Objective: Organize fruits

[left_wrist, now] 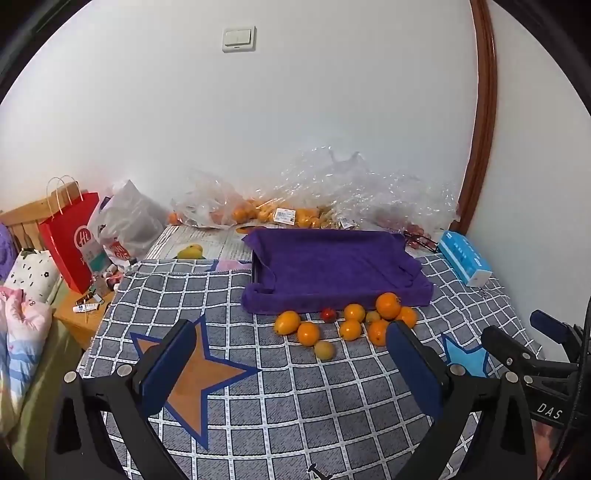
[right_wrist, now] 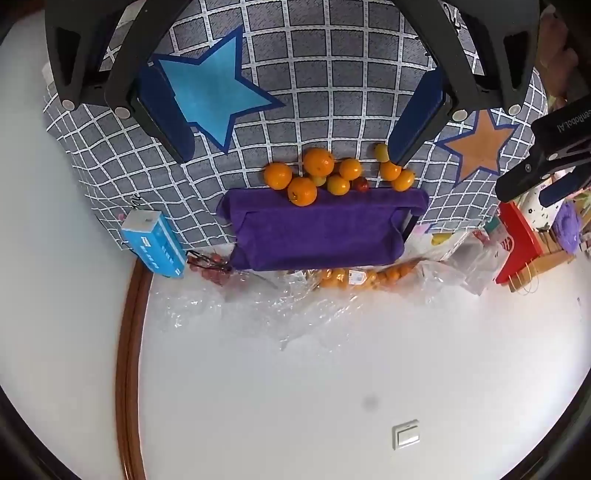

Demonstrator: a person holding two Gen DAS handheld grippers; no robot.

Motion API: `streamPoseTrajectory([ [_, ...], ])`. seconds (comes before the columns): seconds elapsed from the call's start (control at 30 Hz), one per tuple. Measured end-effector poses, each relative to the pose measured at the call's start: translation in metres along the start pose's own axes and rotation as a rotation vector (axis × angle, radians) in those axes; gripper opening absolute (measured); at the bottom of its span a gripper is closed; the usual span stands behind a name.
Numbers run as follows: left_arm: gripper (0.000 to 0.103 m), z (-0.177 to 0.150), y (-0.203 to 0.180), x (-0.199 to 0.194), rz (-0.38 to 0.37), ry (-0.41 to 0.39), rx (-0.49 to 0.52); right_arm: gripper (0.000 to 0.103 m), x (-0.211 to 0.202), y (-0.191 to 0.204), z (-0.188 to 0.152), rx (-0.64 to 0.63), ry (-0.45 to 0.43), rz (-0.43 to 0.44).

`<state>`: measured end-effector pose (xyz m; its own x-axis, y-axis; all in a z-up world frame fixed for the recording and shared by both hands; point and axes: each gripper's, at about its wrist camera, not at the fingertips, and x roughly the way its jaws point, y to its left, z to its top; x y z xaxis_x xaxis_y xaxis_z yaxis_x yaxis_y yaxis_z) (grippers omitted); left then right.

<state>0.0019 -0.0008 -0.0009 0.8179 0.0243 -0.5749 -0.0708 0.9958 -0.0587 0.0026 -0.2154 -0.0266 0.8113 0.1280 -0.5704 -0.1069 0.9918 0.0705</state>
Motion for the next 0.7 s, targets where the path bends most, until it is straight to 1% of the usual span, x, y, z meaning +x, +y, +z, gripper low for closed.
streamPoseTrajectory([
  [0.13,0.103,-0.0006,-0.0014,-0.0023,0.006,-0.008,0.005,0.103,0.0008,0.0003,0.0014,0.01,-0.001,0.002],
  [0.7,0.103,0.0021,-0.0008,-0.0069,-0.019,-0.012,-0.01,0.103,-0.0004,0.0008,-0.0005,0.01,-0.004,0.003],
])
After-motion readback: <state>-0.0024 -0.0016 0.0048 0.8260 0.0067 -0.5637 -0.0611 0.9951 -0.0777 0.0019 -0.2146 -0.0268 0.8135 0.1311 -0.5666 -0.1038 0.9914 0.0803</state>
